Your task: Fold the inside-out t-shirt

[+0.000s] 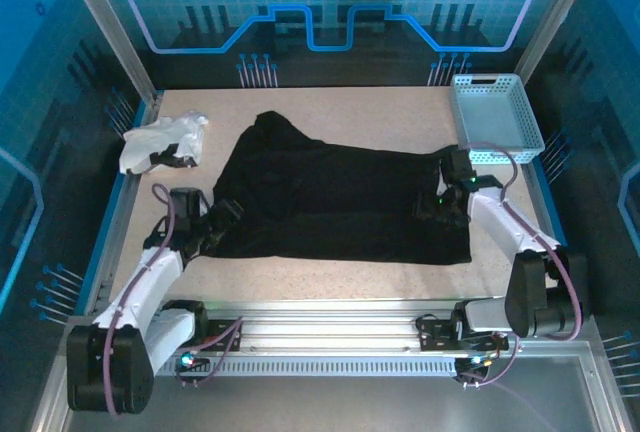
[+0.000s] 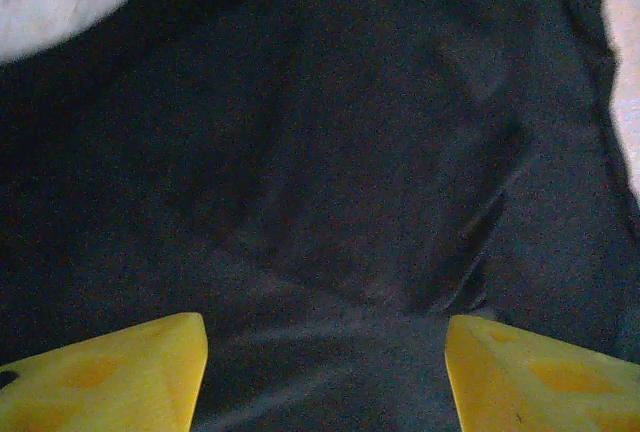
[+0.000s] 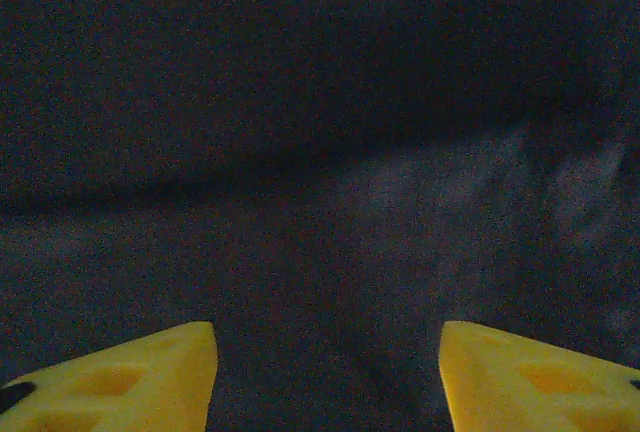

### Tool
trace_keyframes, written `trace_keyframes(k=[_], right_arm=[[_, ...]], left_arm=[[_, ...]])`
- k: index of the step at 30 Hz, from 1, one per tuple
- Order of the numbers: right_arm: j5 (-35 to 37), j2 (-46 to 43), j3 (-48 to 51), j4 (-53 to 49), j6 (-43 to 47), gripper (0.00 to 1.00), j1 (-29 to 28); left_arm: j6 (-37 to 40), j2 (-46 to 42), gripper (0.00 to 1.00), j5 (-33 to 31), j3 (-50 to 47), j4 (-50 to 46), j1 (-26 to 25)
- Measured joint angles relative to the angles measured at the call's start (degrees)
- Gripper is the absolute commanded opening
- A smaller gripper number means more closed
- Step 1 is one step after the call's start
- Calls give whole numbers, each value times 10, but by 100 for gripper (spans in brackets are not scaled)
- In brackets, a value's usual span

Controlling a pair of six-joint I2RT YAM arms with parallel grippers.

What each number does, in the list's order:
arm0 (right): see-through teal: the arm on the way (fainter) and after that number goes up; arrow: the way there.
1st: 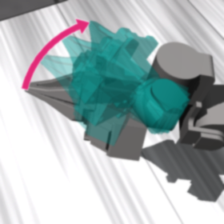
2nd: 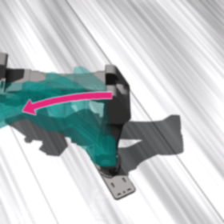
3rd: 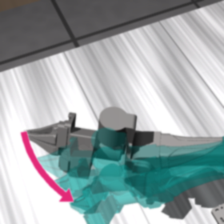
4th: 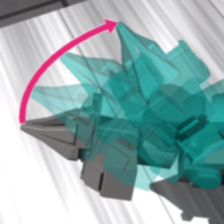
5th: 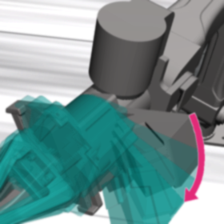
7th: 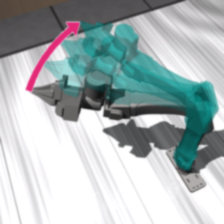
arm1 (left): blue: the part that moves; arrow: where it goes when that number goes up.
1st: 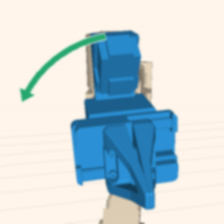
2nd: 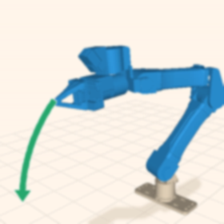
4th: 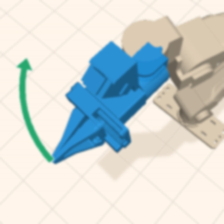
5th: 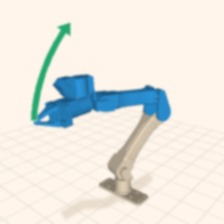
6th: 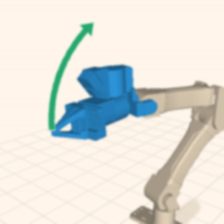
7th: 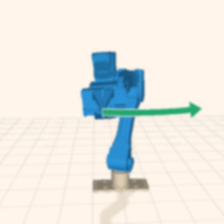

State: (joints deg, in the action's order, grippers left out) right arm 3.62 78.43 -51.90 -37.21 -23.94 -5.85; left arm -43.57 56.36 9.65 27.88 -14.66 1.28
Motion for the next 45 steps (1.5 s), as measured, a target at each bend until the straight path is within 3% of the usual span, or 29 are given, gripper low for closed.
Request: trace_keyframes(k=[9, 16, 26, 40, 45], right_arm=[[68, 232, -225, 61, -3, 61, 64], [80, 363, -346, 33, -2, 62, 77], [83, 463, -454, -8, 9, 62, 78], [34, 519, -525, -18, 43, 34, 79], [32, 522, -534, -17, 48, 19, 79]], left_arm=[[-14, 144, 65, 2, 111, 101, -9], [-16, 158, 66, 7, 114, 113, -11], [-15, 161, 66, 7, 114, 124, -11], [-15, 170, 66, 13, 114, 126, -11], [-14, 179, 66, 13, 114, 129, -11]])
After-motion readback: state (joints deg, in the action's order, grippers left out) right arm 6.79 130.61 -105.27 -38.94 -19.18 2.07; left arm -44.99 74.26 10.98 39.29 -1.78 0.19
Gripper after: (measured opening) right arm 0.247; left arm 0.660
